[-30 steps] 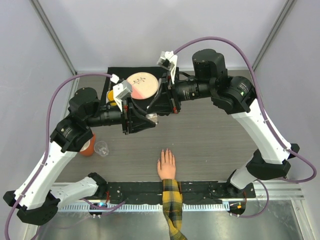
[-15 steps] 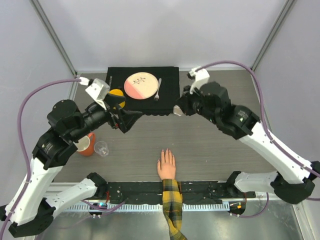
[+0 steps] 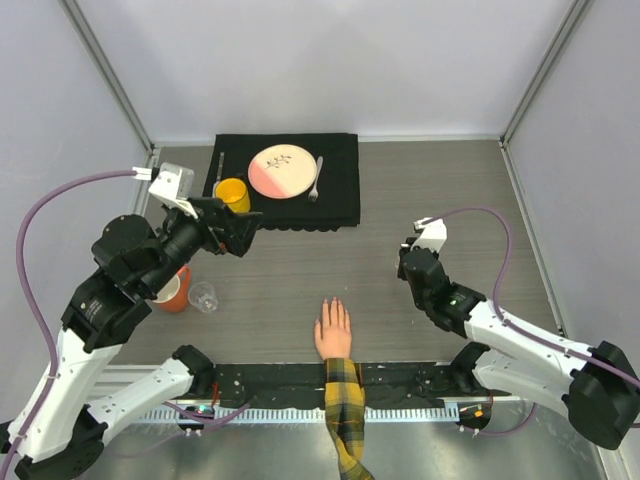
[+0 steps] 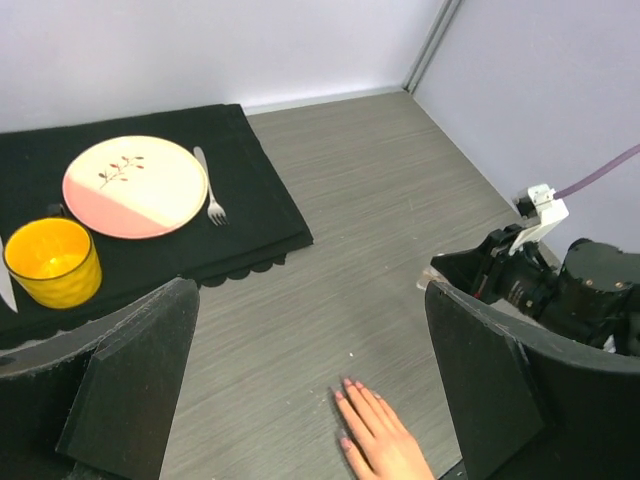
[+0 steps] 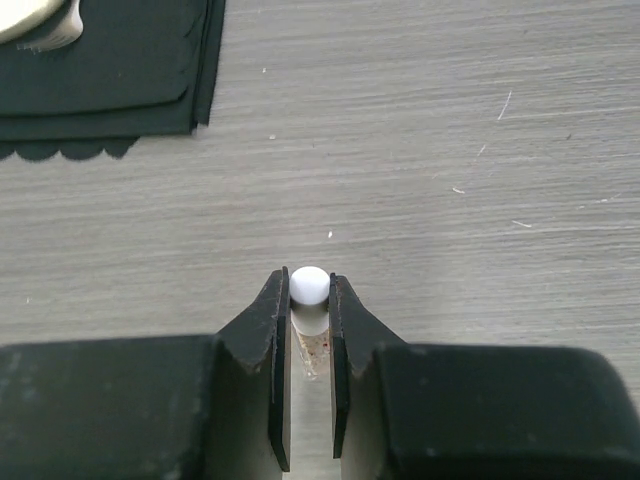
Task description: Paint the nails
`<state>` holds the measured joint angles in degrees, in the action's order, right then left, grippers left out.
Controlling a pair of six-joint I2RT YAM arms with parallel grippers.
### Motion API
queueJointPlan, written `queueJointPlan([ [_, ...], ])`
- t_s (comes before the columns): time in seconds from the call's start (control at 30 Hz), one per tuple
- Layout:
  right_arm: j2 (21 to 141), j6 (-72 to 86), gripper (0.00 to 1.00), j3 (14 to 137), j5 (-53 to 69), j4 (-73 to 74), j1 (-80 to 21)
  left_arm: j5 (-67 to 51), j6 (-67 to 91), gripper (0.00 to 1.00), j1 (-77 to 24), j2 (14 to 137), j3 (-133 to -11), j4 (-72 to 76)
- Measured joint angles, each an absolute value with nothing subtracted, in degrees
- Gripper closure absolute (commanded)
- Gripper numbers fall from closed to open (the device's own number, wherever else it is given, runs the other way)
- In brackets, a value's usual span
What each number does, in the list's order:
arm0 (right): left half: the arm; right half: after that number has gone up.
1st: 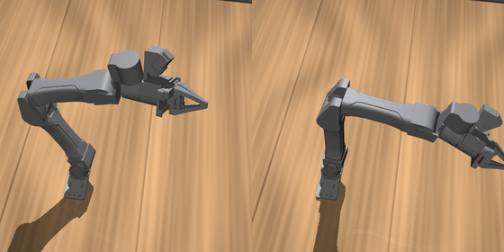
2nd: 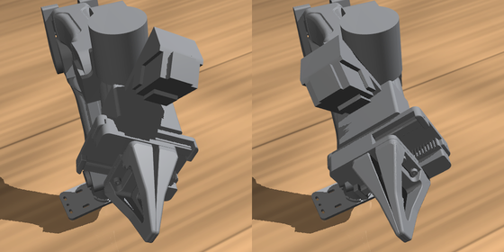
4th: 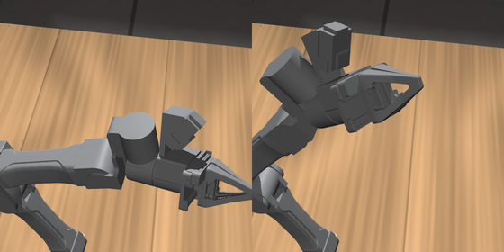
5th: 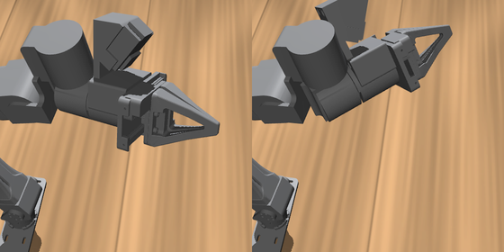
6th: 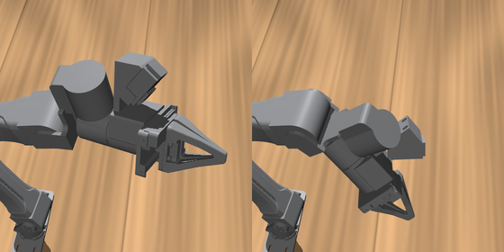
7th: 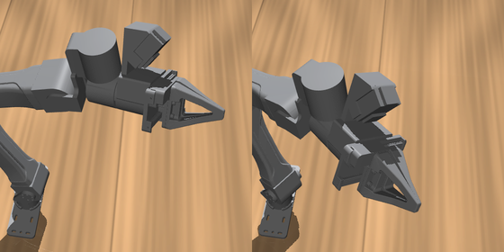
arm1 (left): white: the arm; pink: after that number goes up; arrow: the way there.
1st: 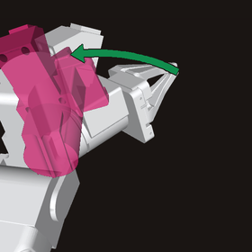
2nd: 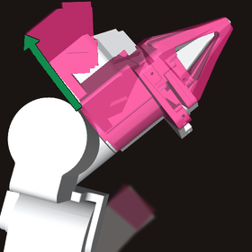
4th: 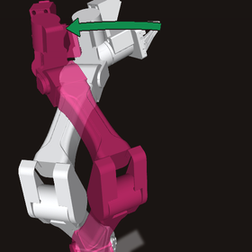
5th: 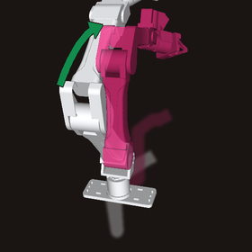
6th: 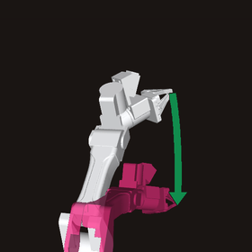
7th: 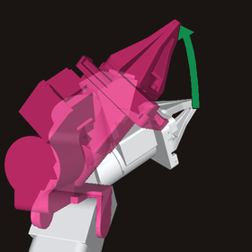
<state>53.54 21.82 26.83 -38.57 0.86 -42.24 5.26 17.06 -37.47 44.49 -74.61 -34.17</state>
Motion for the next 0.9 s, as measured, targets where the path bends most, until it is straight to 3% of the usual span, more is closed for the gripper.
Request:
queueJointPlan([
  [0.47,59.9,21.1,0.98,15.0,-41.5,-22.4,-42.3,5.2,24.4,0.00,-37.5,41.7,-73.5,-34.8],
  [0.6,61.8,20.7,0.91,13.3,-41.8,-26.3,-42.3,4.5,25.6,0.00,-37.5,42.2,-73.5,-34.8],
  [0.9,62.6,20.7,0.85,13.0,-42.1,-27.5,-42.3,3.9,28.4,0.00,-37.5,42.2,-73.1,-34.6],
])
